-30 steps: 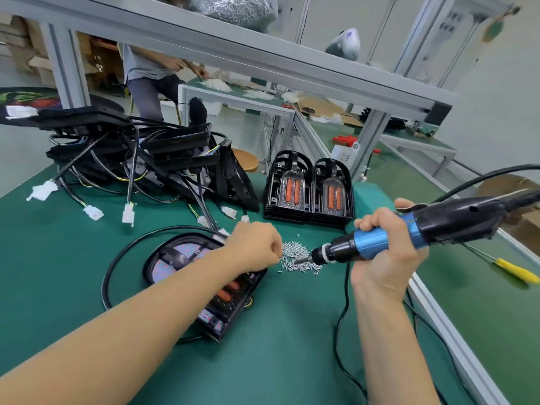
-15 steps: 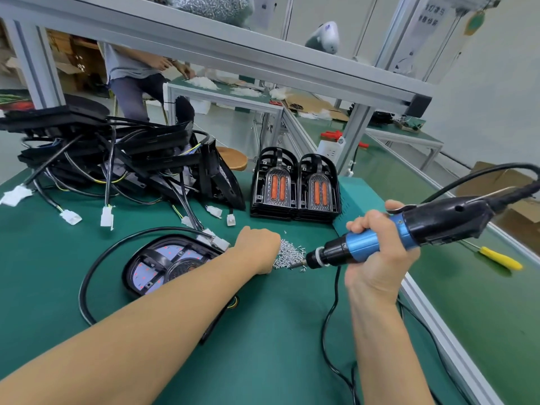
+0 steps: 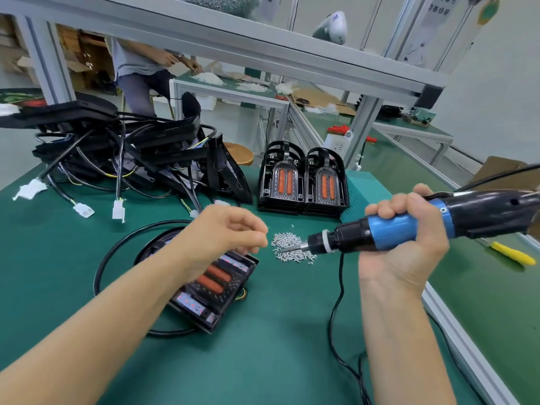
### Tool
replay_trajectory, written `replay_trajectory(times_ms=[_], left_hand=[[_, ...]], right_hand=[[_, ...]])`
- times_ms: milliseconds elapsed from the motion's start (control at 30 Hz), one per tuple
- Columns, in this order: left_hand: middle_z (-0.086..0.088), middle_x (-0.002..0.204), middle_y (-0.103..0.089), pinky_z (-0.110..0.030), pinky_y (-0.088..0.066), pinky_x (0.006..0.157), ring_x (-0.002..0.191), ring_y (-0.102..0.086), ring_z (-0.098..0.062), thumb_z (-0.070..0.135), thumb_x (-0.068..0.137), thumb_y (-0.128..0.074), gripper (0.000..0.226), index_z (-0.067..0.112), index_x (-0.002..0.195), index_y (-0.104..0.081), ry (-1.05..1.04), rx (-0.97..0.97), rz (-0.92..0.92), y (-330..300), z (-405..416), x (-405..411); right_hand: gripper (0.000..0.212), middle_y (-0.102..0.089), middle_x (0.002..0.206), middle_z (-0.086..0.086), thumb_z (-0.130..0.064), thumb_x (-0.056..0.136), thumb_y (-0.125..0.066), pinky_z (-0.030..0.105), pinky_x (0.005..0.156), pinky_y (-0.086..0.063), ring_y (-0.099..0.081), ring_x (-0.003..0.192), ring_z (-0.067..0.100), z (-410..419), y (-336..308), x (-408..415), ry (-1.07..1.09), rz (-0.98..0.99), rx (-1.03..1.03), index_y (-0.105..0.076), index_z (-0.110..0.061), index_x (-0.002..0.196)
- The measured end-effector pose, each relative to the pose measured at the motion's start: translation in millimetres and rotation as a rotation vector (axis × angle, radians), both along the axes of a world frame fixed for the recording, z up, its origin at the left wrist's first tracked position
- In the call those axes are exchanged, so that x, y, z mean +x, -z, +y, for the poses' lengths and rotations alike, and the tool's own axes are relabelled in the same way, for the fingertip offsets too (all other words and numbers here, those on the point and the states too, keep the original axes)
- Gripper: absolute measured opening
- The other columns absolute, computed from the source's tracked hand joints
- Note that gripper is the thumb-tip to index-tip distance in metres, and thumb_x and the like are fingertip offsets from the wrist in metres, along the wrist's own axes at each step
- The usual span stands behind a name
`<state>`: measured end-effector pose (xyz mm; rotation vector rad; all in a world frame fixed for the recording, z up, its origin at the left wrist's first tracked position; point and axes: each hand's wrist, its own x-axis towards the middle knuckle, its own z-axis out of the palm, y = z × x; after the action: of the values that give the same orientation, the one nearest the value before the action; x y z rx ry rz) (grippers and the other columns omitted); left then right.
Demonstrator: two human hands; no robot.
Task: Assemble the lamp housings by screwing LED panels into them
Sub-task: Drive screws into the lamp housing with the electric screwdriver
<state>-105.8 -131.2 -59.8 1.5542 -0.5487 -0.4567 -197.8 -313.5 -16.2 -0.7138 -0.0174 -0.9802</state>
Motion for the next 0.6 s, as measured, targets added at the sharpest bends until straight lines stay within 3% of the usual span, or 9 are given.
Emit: replay_trajectory(times_ms=[67, 200, 600], left_hand=[[-0.008, 0.066, -0.067, -0.018, -0.049, 0.054, 0.057, -0.059, -0.013, 0.005, 0.068, -0.078, 0.008, 0.012, 0.073, -0.075, -0.022, -0.063, 0.12, 7.0, 20.0, -10.4], [-0.014, 0.073, -0.07, -0.027, -0.057, 0.061, 0.064, -0.065, -0.02, 0.017, 0.052, -0.078, 0.025, 0.011, 0.076, -0.077, -0.077, -0.121, 0.203, 17.6, 44.0, -24.3], [-0.015, 0.08, -0.074, -0.017, -0.053, 0.062, 0.066, -0.068, -0.013, 0.013, 0.065, -0.069, 0.018, 0.014, 0.079, -0.079, -0.111, -0.207, 0.196, 23.4, 57.6, -37.1]], right_hand=[[0.02, -0.047, 0.054, -0.006, -0.007, 0.07, -0.054, 0.022, 0.058, -0.045, -0.045, 0.048, 0.009, 10.1, -4.2, 1.3, -0.06, -0.022, 0.033, -0.052, -0.016, 0.088], [0.017, -0.047, 0.055, -0.006, -0.01, 0.07, -0.053, 0.021, 0.055, -0.045, -0.045, 0.046, 0.009, 31.3, -10.8, 6.1, -0.165, -0.038, 0.056, -0.052, -0.016, 0.086], [0.018, -0.047, 0.057, -0.006, -0.008, 0.073, -0.053, 0.023, 0.057, -0.045, -0.045, 0.049, 0.009, 61.8, -8.6, 10.2, -0.242, -0.016, -0.045, -0.051, -0.015, 0.09]])
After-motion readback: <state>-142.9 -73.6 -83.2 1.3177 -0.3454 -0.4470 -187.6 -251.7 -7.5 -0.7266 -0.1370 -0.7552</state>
